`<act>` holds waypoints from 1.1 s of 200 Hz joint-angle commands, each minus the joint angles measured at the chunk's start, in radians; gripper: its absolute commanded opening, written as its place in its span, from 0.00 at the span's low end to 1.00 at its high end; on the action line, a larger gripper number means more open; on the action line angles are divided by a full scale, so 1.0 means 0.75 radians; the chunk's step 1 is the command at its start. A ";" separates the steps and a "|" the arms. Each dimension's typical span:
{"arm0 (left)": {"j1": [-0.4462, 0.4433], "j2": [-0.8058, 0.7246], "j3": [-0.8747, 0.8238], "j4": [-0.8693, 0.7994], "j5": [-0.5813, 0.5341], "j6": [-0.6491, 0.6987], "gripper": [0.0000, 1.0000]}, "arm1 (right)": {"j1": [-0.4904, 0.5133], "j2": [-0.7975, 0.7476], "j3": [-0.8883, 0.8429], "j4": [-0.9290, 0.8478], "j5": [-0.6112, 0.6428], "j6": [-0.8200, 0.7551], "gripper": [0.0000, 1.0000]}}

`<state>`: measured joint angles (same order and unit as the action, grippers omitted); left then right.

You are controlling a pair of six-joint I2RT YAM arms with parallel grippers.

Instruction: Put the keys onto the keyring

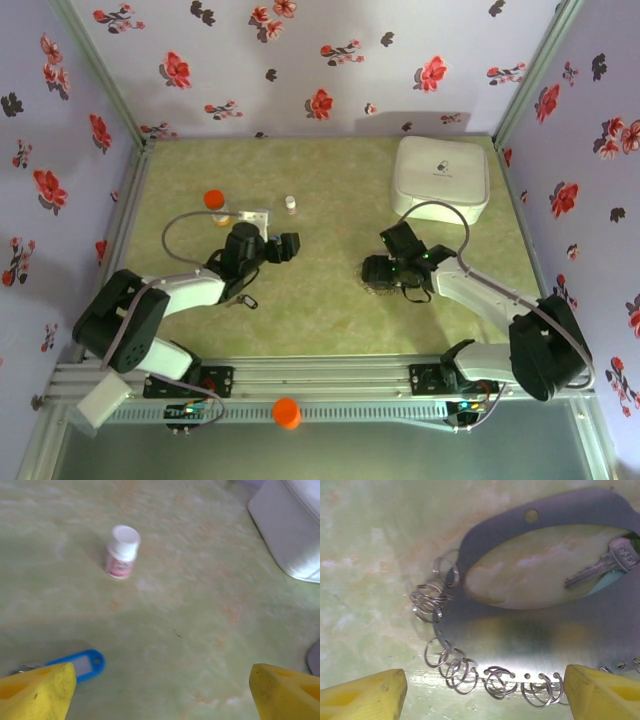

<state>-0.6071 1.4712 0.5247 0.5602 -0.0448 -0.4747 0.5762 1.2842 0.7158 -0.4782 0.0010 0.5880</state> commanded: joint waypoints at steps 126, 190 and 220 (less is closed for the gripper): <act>-0.088 0.052 -0.053 0.160 -0.100 -0.212 0.86 | 0.016 0.462 0.238 0.219 -0.043 0.083 0.83; -0.088 -0.020 -0.078 0.110 -0.139 -0.204 0.86 | 0.082 0.529 0.289 0.304 -0.166 0.112 0.83; -0.088 -0.074 -0.101 0.060 -0.162 -0.210 0.86 | 0.103 0.553 0.311 0.372 -0.225 0.141 0.82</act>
<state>-0.6682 1.4586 0.4690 0.6456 -0.1284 -0.6205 0.6342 1.6779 0.9169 -0.2615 -0.1036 0.6563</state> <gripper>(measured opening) 0.856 0.829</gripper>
